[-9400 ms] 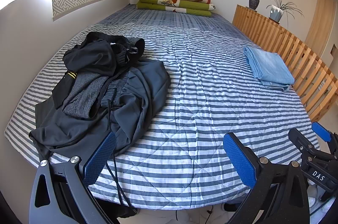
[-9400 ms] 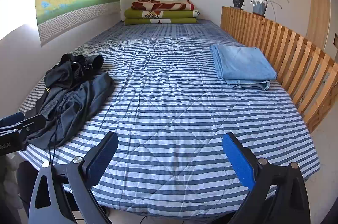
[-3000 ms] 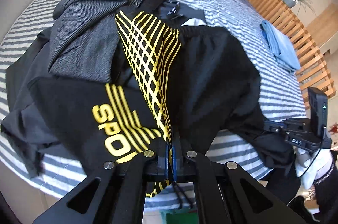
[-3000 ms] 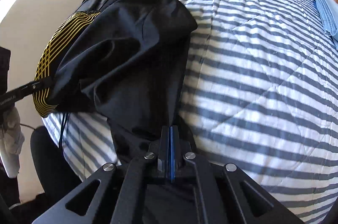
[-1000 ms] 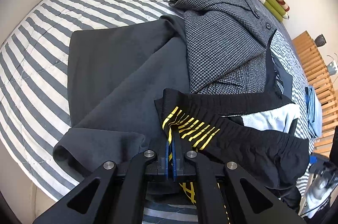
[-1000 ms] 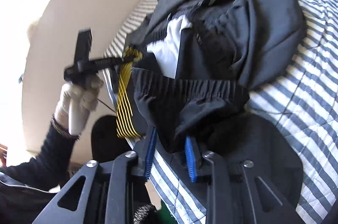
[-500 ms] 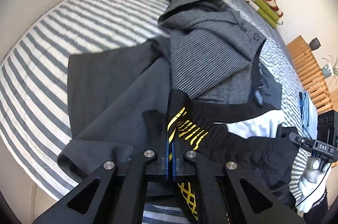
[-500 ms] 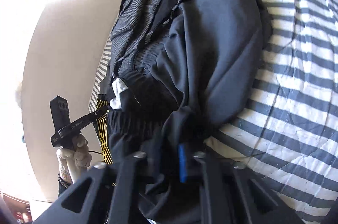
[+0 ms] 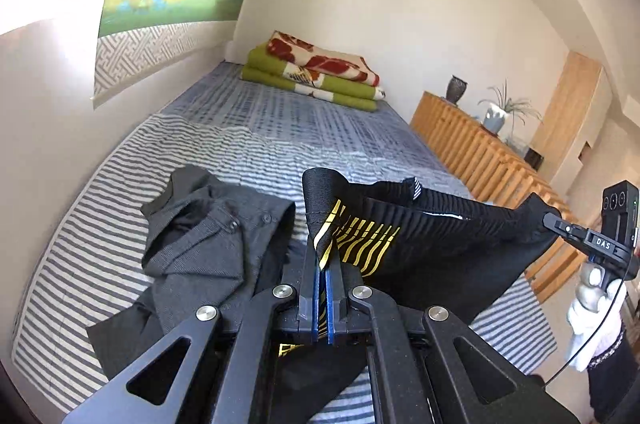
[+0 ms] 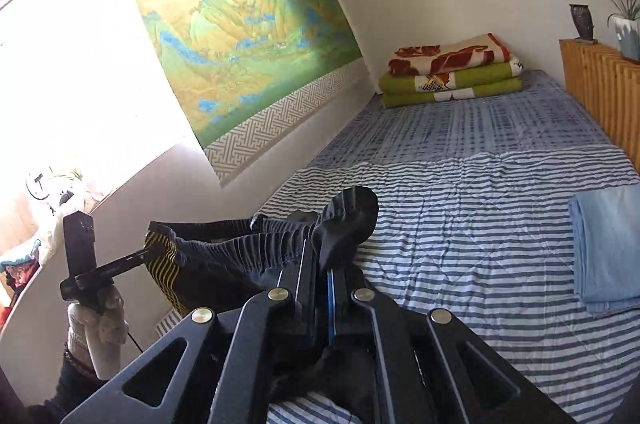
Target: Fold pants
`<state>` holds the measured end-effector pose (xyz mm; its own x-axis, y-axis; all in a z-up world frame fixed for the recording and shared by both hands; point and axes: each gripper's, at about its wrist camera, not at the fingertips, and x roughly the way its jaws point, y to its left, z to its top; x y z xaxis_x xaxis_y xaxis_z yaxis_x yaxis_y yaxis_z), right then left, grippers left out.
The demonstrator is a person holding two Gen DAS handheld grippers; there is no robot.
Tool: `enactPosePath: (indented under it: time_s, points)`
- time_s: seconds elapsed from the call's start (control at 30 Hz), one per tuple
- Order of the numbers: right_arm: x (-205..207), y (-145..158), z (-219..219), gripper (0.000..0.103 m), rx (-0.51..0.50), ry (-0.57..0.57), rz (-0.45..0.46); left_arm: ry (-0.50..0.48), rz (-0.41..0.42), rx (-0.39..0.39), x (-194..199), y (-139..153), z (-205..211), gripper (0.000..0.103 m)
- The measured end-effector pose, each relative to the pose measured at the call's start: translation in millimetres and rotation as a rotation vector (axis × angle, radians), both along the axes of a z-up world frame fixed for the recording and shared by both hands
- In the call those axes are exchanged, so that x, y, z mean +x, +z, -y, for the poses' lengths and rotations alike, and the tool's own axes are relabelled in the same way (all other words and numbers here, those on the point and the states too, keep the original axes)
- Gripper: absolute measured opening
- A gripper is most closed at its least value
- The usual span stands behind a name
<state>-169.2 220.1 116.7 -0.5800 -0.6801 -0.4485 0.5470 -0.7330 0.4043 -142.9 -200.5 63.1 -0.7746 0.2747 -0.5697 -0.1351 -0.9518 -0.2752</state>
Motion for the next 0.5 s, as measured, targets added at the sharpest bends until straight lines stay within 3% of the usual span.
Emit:
enactPosePath:
  time_s: [0.1, 0.17, 0.27, 0.33, 0.4, 0.5]
  points:
    - [24, -40, -25, 0.004, 0.047, -0.033, 0.056, -0.043, 0.134, -0.010, 17, -66, -19, 0.001]
    - [40, -95, -32, 0.004, 0.085, -0.029, 0.153, -0.048, 0.296, -0.008, 23, -133, -25, 0.001]
    - [59, -190, -30, 0.004, 0.228, 0.006, 0.360, -0.040, 0.486, 0.003, 34, -213, -28, 0.001]
    - [71, -241, -28, 0.008, 0.323, 0.051, 0.485, -0.040, 0.524, -0.019, 45, -240, -30, 0.001]
    - [84, -270, -34, 0.009, 0.360, 0.103, 0.573, -0.037, 0.532, 0.008, 57, -249, -25, 0.001]
    - [101, -272, -47, 0.010, 0.374, 0.133, 0.579, -0.063, 0.530, 0.038, 66, -248, -17, 0.002]
